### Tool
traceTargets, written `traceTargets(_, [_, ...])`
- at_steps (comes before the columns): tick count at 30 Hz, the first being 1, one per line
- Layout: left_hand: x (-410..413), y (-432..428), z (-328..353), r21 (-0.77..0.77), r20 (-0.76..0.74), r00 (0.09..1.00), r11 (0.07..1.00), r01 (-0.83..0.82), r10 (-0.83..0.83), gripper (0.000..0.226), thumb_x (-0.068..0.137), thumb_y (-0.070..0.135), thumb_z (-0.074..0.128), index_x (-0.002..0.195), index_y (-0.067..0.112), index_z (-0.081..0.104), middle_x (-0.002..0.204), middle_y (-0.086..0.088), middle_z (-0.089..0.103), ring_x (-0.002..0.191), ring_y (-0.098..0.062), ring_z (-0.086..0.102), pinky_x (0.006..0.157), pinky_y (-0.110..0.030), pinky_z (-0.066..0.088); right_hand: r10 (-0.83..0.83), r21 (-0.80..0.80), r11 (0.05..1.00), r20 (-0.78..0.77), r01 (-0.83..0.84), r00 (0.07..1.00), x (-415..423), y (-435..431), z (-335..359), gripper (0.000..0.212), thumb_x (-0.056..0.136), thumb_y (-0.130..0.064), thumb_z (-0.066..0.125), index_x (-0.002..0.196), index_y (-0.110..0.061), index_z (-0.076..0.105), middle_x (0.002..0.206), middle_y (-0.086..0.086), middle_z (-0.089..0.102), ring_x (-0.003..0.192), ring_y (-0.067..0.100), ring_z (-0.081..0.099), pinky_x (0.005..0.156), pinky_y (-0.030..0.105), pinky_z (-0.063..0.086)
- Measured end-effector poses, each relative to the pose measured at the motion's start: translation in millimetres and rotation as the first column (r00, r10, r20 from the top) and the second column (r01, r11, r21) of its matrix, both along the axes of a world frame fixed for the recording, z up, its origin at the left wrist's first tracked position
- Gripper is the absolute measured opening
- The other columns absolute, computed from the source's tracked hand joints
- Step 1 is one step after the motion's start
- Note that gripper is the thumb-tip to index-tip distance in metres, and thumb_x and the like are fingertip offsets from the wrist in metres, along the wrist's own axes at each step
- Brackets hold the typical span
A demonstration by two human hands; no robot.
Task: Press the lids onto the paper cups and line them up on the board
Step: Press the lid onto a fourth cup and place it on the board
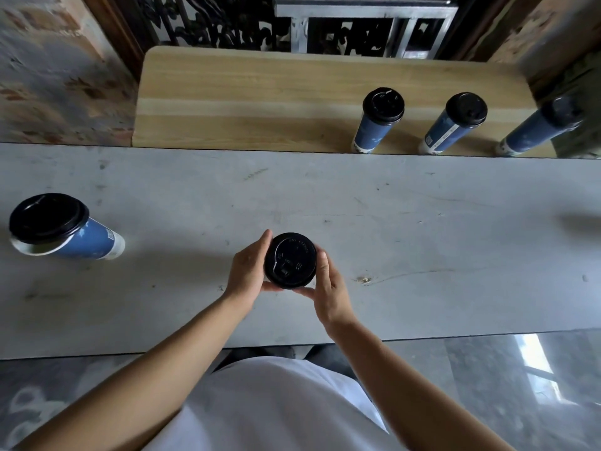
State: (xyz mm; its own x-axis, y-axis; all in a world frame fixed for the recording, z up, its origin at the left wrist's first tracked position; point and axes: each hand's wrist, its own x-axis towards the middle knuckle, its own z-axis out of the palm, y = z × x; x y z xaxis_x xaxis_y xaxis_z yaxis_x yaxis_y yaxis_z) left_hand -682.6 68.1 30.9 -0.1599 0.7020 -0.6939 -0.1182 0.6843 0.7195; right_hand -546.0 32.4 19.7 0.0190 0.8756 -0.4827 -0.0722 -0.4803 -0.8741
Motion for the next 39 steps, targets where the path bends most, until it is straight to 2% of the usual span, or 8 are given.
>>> traceTargets(6, [-2.1, 9.8, 0.7, -0.109, 0.096, 0.995, 0.994, -0.017, 0.027, 0.041, 0.097, 0.055, 0.054, 0.110, 0.020, 0.071, 0.112, -0.009, 0.070, 0.086, -0.023, 0.075, 0.063, -0.042, 0.063, 0.199, -0.076, 0.976, -0.094, -0.206, 0.976, 18.7, 11.0, 3.3, 0.068, 0.089, -0.074, 0.047, 0.143, -0.031, 0.052, 0.139, -0.010, 0.061, 0.133, 0.006, 0.053, 0.100, 0.037, 0.055])
traceTargets(11, [-5.4, 23.0, 0.6, -0.314, 0.270, 0.960, 0.949, 0.020, 0.069, 0.042, 0.101, 0.053, 0.045, 0.114, 0.019, 0.066, 0.115, -0.011, 0.070, 0.092, -0.034, 0.071, 0.052, -0.035, 0.060, 0.460, 0.002, 0.860, 0.431, -0.510, 0.777, 30.2, 33.7, 1.4, 0.098, 0.062, -0.063, 0.085, 0.145, -0.042, 0.037, 0.129, -0.013, 0.064, 0.121, 0.014, 0.060, 0.104, 0.038, 0.049])
traceTargets(16, [-5.5, 41.5, -9.3, -0.209, 0.163, 0.987, 0.977, 0.030, 0.005, 0.050, 0.104, 0.055, 0.029, 0.099, 0.020, 0.064, 0.098, -0.005, 0.069, 0.078, -0.029, 0.070, 0.058, -0.032, 0.056, 0.537, -0.114, 0.821, 0.489, -0.560, 0.687, 35.5, 72.9, 23.1, 0.091, 0.067, -0.034, 0.092, 0.143, -0.040, 0.042, 0.122, -0.008, 0.066, 0.106, 0.015, 0.067, 0.092, 0.037, 0.057])
traceTargets(18, [-11.9, 42.5, -29.0, -0.020, -0.162, 0.983, 0.996, 0.090, -0.092, 0.048, 0.102, 0.053, 0.034, 0.109, 0.017, 0.067, 0.110, -0.012, 0.070, 0.102, -0.035, 0.067, 0.082, -0.040, 0.057, 0.583, -0.175, 0.761, 0.609, -0.625, 0.538, 33.0, 92.1, 36.7, 0.091, 0.069, -0.036, 0.091, 0.145, -0.035, 0.041, 0.122, -0.006, 0.064, 0.106, 0.016, 0.062, 0.087, 0.028, 0.051])
traceTargets(21, [-28.1, 35.2, -73.9, -0.022, -0.783, 0.576, 0.935, 0.354, -0.236, 0.059, 0.095, 0.049, 0.047, 0.138, 0.009, 0.052, 0.146, -0.024, 0.049, 0.136, -0.046, 0.041, 0.112, -0.050, 0.035, 0.606, -0.301, 0.656, 0.757, -0.692, 0.245, 25.0, 125.4, 52.4, 0.082, 0.069, -0.047, 0.087, 0.136, -0.025, 0.045, 0.123, 0.001, 0.062, 0.109, 0.024, 0.059, 0.085, 0.035, 0.051])
traceTargets(24, [-35.0, 25.4, -106.9, -0.212, -0.790, 0.497, 0.921, 0.326, -0.358, 0.076, 0.094, 0.049, 0.054, 0.156, 0.013, 0.027, 0.165, -0.024, 0.014, 0.151, -0.049, 0.010, 0.121, -0.060, 0.011, 0.538, -0.463, 0.505, 0.829, -0.728, -0.153, 14.5, 164.3, 70.3, 0.077, 0.070, -0.055, 0.081, 0.129, -0.022, 0.045, 0.122, 0.003, 0.060, 0.110, 0.031, 0.059, 0.082, 0.041, 0.050])
traceTargets(30, [-33.8, 14.9, -132.2, -0.139, -0.873, 0.409, 0.938, 0.316, -0.267, 0.074, 0.087, 0.047, 0.038, 0.151, 0.011, 0.034, 0.165, -0.022, 0.018, 0.147, -0.049, 0.019, 0.117, -0.060, 0.016, 0.065, -0.715, 0.282, 0.680, -0.640, -0.731, -12.6, 236.4, 105.0, 0.071, 0.076, -0.044, 0.077, 0.133, -0.018, 0.045, 0.122, 0.007, 0.059, 0.111, 0.031, 0.058, 0.080, 0.040, 0.043])
traceTargets(39, [-28.6, 20.2, -136.9, -0.108, -0.871, 0.456, 0.977, 0.182, -0.181, 0.070, 0.082, 0.044, 0.047, 0.148, 0.021, 0.040, 0.165, -0.014, 0.023, 0.147, -0.043, 0.025, 0.121, -0.056, 0.011, -0.223, -0.875, 0.340, 0.283, -0.346, -0.933, -90.0, 298.4, 113.3, 0.046, 0.086, -0.026, 0.066, 0.129, -0.017, 0.054, 0.126, 0.012, 0.061, 0.120, 0.038, 0.054, 0.107, 0.056, 0.038])
